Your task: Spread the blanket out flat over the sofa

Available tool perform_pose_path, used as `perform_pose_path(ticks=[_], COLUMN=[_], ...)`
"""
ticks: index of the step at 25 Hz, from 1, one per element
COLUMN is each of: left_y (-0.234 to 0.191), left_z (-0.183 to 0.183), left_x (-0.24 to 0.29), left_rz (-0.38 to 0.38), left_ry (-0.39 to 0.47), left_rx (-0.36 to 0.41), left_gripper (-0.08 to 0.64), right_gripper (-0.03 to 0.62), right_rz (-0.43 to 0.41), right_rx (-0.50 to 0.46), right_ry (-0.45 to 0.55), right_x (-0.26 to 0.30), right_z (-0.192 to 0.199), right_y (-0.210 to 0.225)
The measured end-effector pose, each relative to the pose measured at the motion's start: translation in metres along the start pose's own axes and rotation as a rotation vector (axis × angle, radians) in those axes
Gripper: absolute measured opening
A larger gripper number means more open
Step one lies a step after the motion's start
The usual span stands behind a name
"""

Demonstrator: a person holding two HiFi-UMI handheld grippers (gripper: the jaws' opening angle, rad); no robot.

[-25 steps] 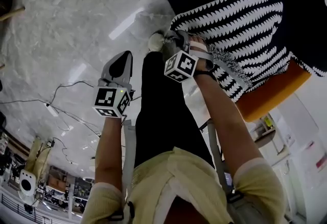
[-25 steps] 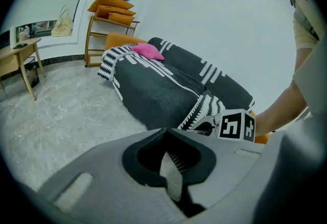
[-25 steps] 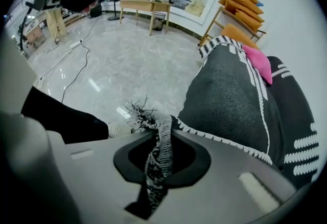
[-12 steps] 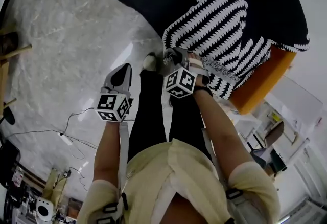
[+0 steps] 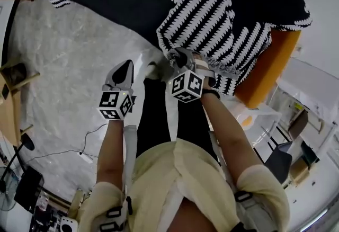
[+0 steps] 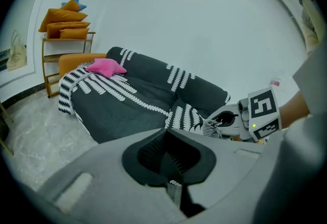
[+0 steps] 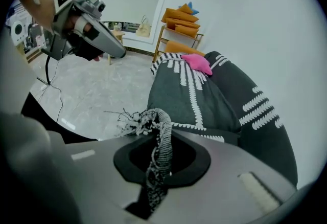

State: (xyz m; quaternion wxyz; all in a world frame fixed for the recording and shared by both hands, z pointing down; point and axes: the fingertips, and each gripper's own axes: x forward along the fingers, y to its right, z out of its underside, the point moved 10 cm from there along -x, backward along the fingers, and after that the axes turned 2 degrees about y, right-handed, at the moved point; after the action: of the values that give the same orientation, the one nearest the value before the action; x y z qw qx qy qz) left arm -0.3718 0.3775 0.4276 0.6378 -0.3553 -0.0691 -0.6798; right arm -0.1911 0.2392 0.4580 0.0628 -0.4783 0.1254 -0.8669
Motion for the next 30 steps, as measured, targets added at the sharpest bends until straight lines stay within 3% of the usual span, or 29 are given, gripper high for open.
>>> perform_pose_path(ticks=[13,30], left_y=[0.101,0.230], left_z=[-0.030,-0.074], left_x=[0.081,0.176], left_rz=[0.072,0.208], left_ry=[-0.038,-0.082], left_rx=[0.090,0.202], left_gripper=[0.003,0.003], right_gripper=[0.023,0.023], right_rz=[0.124,0.339], right_rx=[0.106,0.233], right_ry=[0.080,0.055], right_x=[-0.058,-0.132], right_z=[0.069,0.190], right_y=[0.102,0.222])
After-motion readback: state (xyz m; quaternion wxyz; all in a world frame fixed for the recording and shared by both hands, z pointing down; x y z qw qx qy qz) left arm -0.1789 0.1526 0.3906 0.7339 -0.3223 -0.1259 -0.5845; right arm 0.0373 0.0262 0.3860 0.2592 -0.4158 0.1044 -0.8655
